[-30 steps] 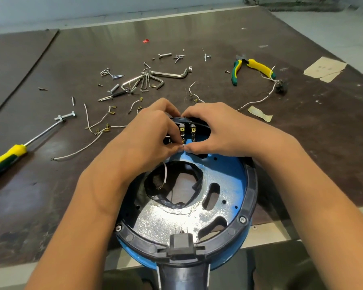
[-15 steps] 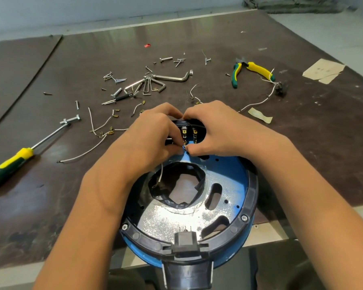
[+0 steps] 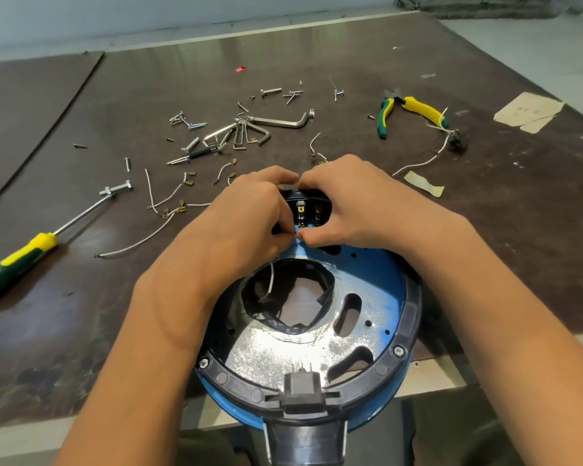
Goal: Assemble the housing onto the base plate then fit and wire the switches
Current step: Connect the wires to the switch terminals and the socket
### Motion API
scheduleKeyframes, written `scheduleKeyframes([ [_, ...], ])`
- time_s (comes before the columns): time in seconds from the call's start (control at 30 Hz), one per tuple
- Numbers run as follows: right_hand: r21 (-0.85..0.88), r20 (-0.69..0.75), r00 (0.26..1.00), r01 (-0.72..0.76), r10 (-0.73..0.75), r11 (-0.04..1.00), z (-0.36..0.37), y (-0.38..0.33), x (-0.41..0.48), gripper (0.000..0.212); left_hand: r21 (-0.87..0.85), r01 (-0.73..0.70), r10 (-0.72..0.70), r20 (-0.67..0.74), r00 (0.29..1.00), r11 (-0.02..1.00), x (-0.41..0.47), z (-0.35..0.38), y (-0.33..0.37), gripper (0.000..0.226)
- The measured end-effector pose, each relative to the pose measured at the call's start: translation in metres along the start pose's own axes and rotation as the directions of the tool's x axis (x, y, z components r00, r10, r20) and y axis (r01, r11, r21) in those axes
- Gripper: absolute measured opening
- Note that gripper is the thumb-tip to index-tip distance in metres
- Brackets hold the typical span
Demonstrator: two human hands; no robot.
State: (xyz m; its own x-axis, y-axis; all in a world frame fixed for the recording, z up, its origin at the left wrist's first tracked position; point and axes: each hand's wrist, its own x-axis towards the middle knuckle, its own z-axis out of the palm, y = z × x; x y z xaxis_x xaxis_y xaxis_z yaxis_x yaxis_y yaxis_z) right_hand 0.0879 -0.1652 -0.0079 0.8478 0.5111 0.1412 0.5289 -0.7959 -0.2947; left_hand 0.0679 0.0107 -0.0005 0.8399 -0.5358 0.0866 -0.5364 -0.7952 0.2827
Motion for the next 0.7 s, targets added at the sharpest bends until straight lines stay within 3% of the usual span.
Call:
scheduleKeyframes([
  [0.5, -0.086, -0.012, 0.999, 0.034, -0.035, 0.996, -0.0009, 0.002, 0.0023, 0.039, 0.004, 0.1, -0.1, 0.0, 0.995, 0.995, -0.0018, -0.0014, 0.0021, 0.009],
  [0.7, -0.096, -0.02, 1.0, 0.016, -0.018, 0.995, -0.0015, 0.0047, 0.0013, 0.033, -0.013, 0.063, -0.063, -0.037, 0.997, 0.998, -0.0028, 0.0013, 0.0019, 0.012],
])
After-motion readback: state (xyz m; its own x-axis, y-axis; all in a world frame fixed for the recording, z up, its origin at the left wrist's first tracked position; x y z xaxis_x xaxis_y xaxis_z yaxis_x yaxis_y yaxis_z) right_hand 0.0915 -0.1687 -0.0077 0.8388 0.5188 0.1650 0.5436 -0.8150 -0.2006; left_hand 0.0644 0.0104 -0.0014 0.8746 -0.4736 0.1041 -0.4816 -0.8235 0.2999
